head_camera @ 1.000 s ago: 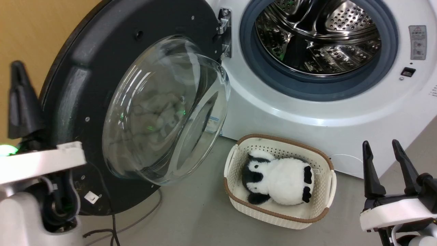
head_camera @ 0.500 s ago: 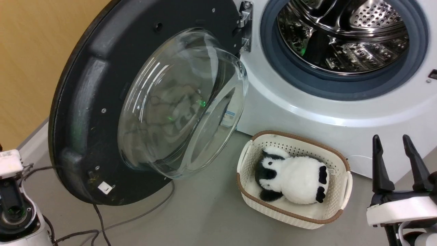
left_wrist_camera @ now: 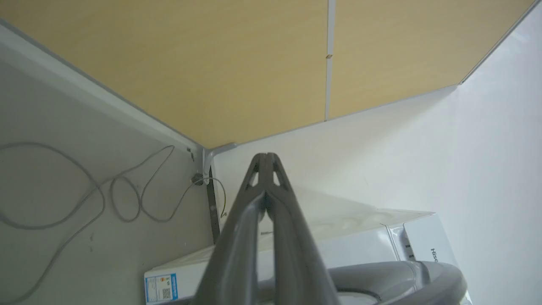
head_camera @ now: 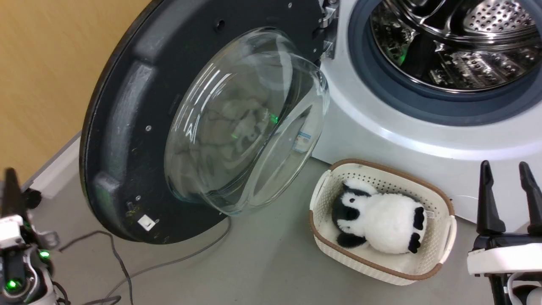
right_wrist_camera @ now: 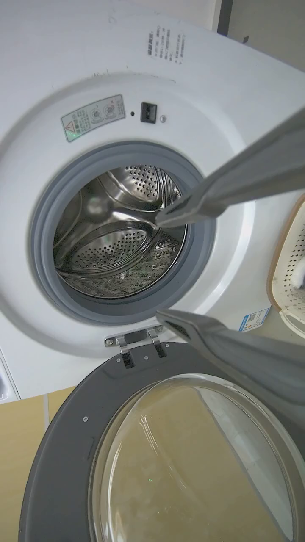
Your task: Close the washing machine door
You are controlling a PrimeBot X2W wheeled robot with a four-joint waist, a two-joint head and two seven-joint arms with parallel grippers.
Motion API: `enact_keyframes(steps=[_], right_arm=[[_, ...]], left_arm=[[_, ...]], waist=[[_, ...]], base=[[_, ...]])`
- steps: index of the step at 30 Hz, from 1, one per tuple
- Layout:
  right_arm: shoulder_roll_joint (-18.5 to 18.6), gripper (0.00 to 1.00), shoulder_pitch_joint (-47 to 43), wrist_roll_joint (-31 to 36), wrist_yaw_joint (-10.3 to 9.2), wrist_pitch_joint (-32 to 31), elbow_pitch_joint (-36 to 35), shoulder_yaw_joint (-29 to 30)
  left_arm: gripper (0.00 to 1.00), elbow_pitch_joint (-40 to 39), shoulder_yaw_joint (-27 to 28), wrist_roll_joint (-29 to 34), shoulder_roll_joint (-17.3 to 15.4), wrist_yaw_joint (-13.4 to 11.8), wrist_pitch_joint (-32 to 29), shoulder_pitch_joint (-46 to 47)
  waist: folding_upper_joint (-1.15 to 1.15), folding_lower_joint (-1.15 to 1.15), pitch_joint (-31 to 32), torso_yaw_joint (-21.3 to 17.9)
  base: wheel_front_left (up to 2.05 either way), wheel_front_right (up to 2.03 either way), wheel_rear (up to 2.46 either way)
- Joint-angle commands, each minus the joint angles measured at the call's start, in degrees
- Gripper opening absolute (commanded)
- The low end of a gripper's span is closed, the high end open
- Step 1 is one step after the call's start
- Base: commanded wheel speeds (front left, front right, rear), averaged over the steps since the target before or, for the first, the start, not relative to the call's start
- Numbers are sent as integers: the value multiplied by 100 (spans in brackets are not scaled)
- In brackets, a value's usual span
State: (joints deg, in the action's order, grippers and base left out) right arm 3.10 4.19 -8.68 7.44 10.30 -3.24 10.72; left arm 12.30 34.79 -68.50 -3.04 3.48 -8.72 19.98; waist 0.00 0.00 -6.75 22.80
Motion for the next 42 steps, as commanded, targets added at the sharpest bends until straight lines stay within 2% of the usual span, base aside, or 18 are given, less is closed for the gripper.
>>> enact_keyframes(steps=[1, 8, 13, 24, 31, 35, 42], right_arm=[[-16, 100, 133, -45, 3, 60, -46, 39], [-18, 100, 178, -112, 4, 144, -76, 137], [-19, 100, 212, -161, 4, 204, -88, 193], [-21, 100, 220, -283, 4, 335, -132, 344], [-22, 100, 266, -352, 4, 419, -161, 441], [-23, 100, 288, -406, 5, 467, -161, 511], [-23, 100, 292, -460, 5, 470, -126, 517]], left_arm=[[0, 144, 95, -220, -11, 75, -80, 122], [0, 883, 49, -855, 10, 224, -631, 196], [0, 1204, -153, -1227, 14, 260, -814, 214], [0, 1411, -1214, -2452, 15, 330, -1140, -15], [0, 1128, -1984, -3223, 15, 374, -1382, -282], [0, 745, -2521, -3413, 16, 399, -1618, -559], [0, -247, -3504, -2993, 16, 401, -1909, -1161]], waist=[[0, 0, -27, 44], [0, 0, -91, 217], [0, 0, -116, 332], [0, 0, -174, 596], [0, 0, -237, 777], [0, 0, -260, 882], [0, 0, -209, 885]], base=[[0, 0, 0], [0, 0, 0], [0, 0, 0], [0, 0, 0], [0, 0, 0], [0, 0, 0], [0, 0, 0]])
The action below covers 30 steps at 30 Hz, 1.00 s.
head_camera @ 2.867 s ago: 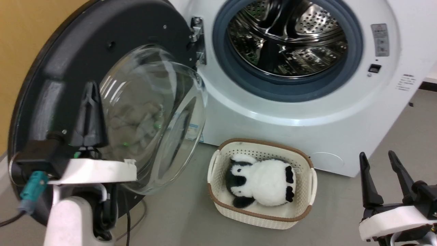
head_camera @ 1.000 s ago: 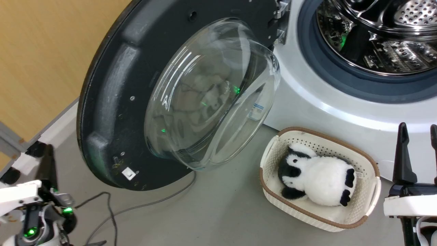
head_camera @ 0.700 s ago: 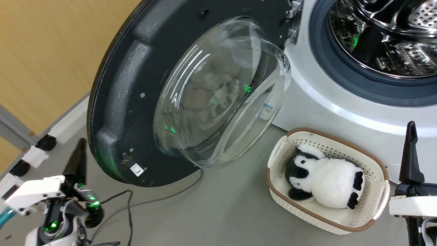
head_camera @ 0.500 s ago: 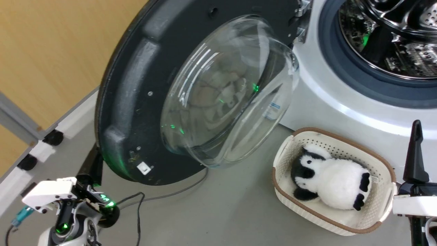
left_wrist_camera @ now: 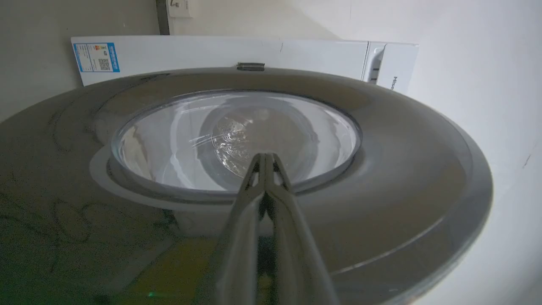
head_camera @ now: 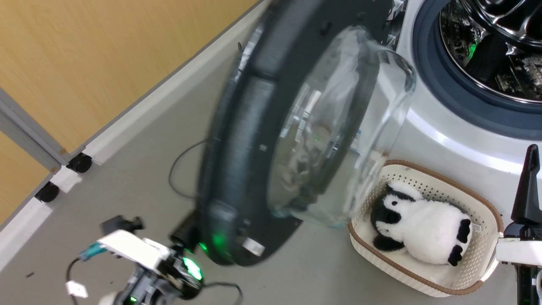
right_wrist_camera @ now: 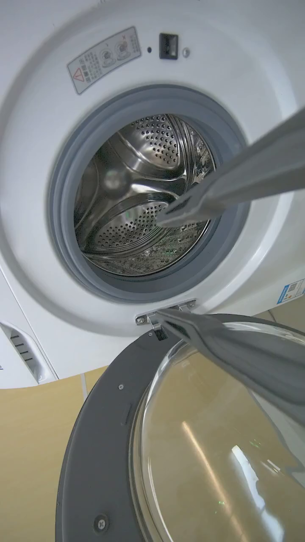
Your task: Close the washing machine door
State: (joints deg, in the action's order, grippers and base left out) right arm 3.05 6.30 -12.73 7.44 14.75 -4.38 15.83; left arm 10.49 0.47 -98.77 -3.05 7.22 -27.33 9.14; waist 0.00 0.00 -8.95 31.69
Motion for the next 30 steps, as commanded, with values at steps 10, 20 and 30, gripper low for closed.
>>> enact_keyframes(steps=[10, 20, 30], right_arm=[[-17, 100, 113, -132, 5, 25, -10, 18], [-17, 100, 134, -223, 5, 25, 68, 42], [-17, 100, 165, -339, 5, 25, 115, 34]], left_arm=[[0, -1066, -1248, 423, 17, 26, -257, -503], [0, -1269, -1925, 628, 17, 26, -228, -298], [0, -1176, -2337, 747, 17, 26, 87, 114]], waist=[[0, 0, 104, -454], [0, 0, 31, -1726], [0, 0, -80, -2822]], base=[[0, 0, 0], [0, 0, 0], [0, 0, 0]])
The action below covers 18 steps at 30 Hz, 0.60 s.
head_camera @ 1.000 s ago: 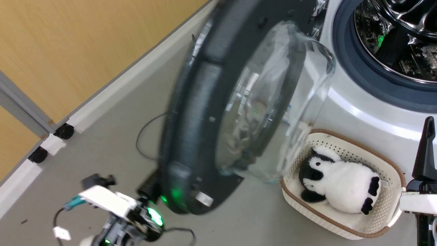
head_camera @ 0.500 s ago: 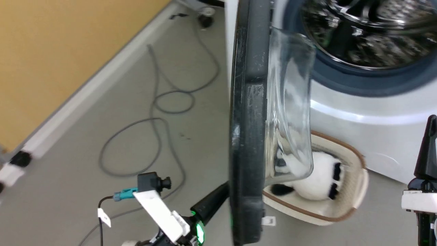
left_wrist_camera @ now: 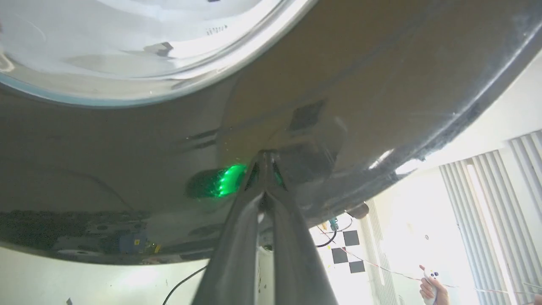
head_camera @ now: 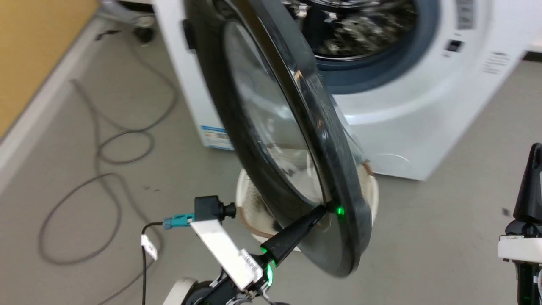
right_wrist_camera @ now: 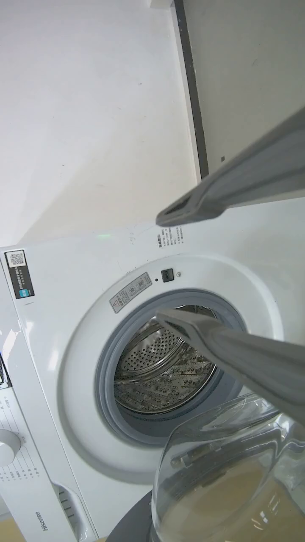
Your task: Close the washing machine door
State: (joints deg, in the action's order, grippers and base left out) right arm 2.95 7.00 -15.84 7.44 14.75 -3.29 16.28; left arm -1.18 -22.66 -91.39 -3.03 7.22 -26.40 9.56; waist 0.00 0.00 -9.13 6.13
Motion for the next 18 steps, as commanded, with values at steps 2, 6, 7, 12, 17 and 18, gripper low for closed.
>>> enact_keyframes(steps=[2, 6, 7, 12, 17, 18], right_arm=[[-7, 100, 101, -33, 5, 25, 15, -17], [-7, 100, 114, -47, 5, 25, 30, -30], [-7, 100, 115, -50, 5, 25, 33, -38], [-7, 100, 113, -53, 5, 25, 40, -61], [-7, 100, 95, -52, 5, 25, 43, -36], [-7, 100, 88, -50, 5, 25, 45, -29]], left_arm=[[0, 70, -98, 1, 15, 26, 95, 180], [0, 271, -267, -136, 15, 26, 308, 409], [0, 329, -310, -187, 15, 26, 351, 460], [0, 654, -504, -329, 15, 26, 564, 691], [0, 696, -652, -259, 15, 26, 693, 806], [0, 668, -661, -179, 15, 26, 718, 804]], waist=[[0, 0, -85, -425], [0, 0, -128, -688], [0, 0, -135, -740], [0, 0, -150, -884], [0, 0, -136, -885], [0, 0, -126, -870]], base=[[0, 0, 0], [0, 0, 0], [0, 0, 0], [0, 0, 0], [0, 0, 0], [0, 0, 0]])
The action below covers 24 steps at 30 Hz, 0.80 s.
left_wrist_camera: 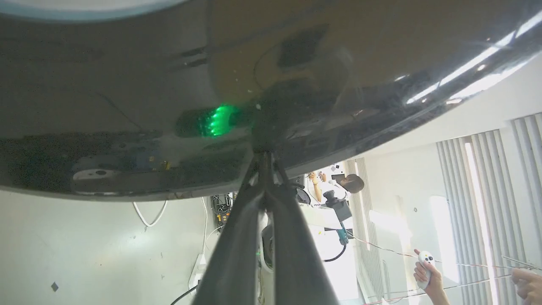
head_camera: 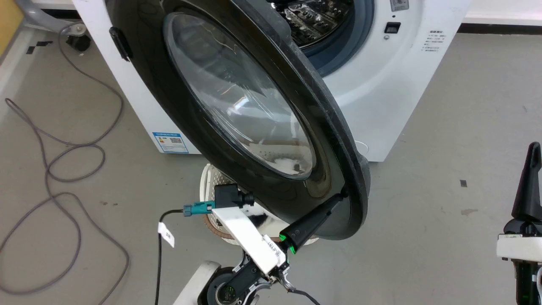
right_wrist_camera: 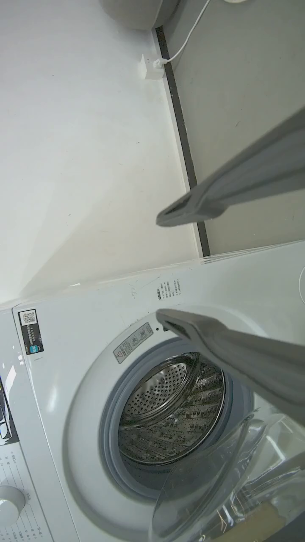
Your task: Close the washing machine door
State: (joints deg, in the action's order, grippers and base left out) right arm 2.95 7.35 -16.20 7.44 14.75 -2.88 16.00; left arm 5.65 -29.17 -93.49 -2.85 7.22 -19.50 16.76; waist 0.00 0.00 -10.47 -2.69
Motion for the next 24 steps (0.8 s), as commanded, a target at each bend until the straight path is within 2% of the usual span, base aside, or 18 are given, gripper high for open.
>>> enact_keyframes(steps=[1, 5, 8, 11, 14, 15, 18, 21, 24], right_arm=[[-7, 100, 47, -13, 5, 25, 8, 2], [-7, 100, 41, -1, 5, 25, 11, 23], [-7, 100, 50, 10, 5, 25, 11, 48], [-7, 100, 53, 9, 5, 25, 21, 40], [-7, 100, 27, 10, 5, 25, 28, 45], [-7, 100, 16, 12, 5, 25, 31, 50], [-7, 100, -18, 30, 5, 25, 31, 52], [-7, 100, -27, 67, 5, 25, 25, 58], [-7, 100, -30, 107, 5, 25, 39, 54]], left_arm=[[0, -50, -9, 139, -9, 26, 66, 75], [0, -464, -62, 726, -197, 26, 423, 69], [0, -705, -198, 1399, -484, 26, 1008, 151], [0, -687, -257, 2136, -825, 26, 1885, 297], [0, -210, -213, 3265, -1206, 26, 2960, 466], [0, -19, -126, 3657, -1275, -74, 3201, 516], [0, 209, 278, 4825, -1333, -709, 3433, 650], [0, -156, 969, 6083, -1222, -1348, 3445, 603], [0, -490, 1399, 7209, -1141, -1852, 3447, 354]], waist=[[0, 0, 17, 25], [0, 0, 45, 102], [0, 0, 57, 172], [0, 0, 80, 221], [0, 0, 119, 261], [0, 0, 131, 275], [0, 0, 142, 308], [0, 0, 112, 334], [0, 0, 98, 350]], base=[[0, 0, 0], [0, 0, 0], [0, 0, 0], [0, 0, 0], [0, 0, 0], [0, 0, 0], [0, 0, 0], [0, 0, 0], [0, 0, 0]])
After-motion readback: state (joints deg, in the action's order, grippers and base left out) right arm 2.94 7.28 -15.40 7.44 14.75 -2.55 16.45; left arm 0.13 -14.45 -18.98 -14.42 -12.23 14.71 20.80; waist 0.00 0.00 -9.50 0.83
